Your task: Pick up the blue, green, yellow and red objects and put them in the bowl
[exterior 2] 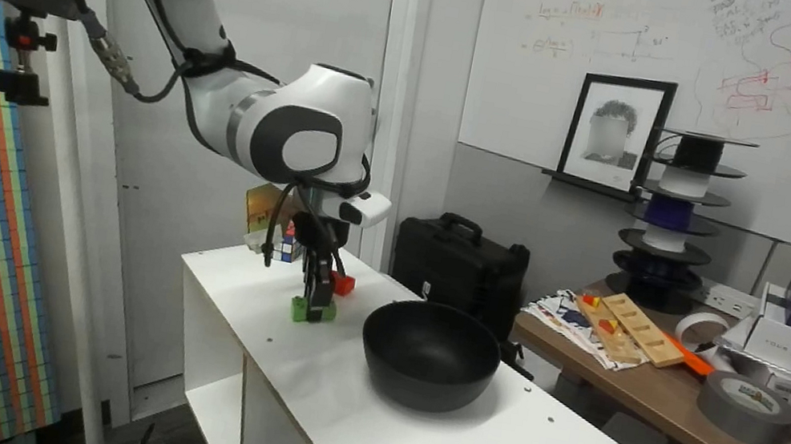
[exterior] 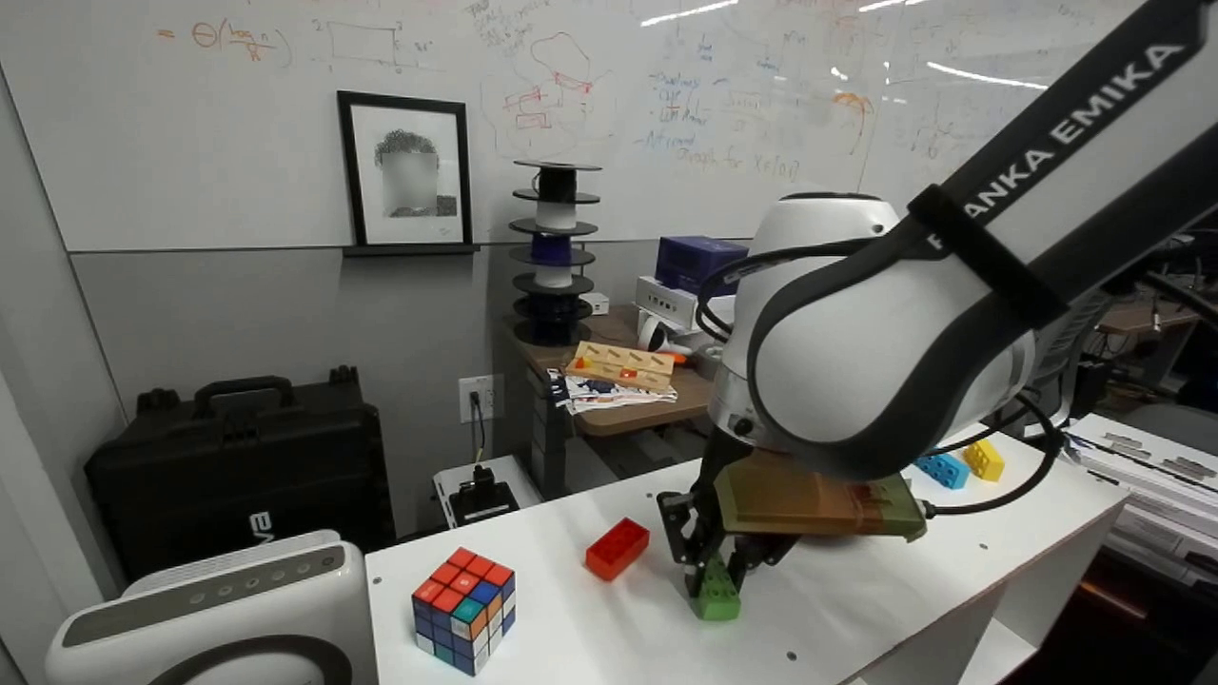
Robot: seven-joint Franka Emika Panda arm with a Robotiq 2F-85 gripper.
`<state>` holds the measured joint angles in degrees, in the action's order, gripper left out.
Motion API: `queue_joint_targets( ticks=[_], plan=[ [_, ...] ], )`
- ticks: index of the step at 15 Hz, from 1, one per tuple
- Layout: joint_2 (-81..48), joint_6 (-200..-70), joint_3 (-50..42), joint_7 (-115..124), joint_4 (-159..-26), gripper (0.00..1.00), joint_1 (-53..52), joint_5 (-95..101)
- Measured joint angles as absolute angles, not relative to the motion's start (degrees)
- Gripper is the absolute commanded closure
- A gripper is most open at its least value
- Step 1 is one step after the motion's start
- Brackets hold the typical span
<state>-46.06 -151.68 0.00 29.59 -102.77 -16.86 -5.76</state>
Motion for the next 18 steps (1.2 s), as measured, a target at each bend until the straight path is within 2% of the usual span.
queue_joint_targets(
  ticks=[9,13,17,18],
  plan=[
    [-33.6,-151.6,-7.6,33.8,-109.6,0.89,-19.1,-4.9],
    [-28.9,-152.5,-9.5,33.6,-113.1,0.89,-15.1,-4.6],
    [-30.4,-152.4,-9.2,31.9,-112.2,0.89,-9.5,-4.6],
    [-31.3,-152.3,-9.1,31.8,-111.4,0.39,-8.9,-4.6]
  ],
)
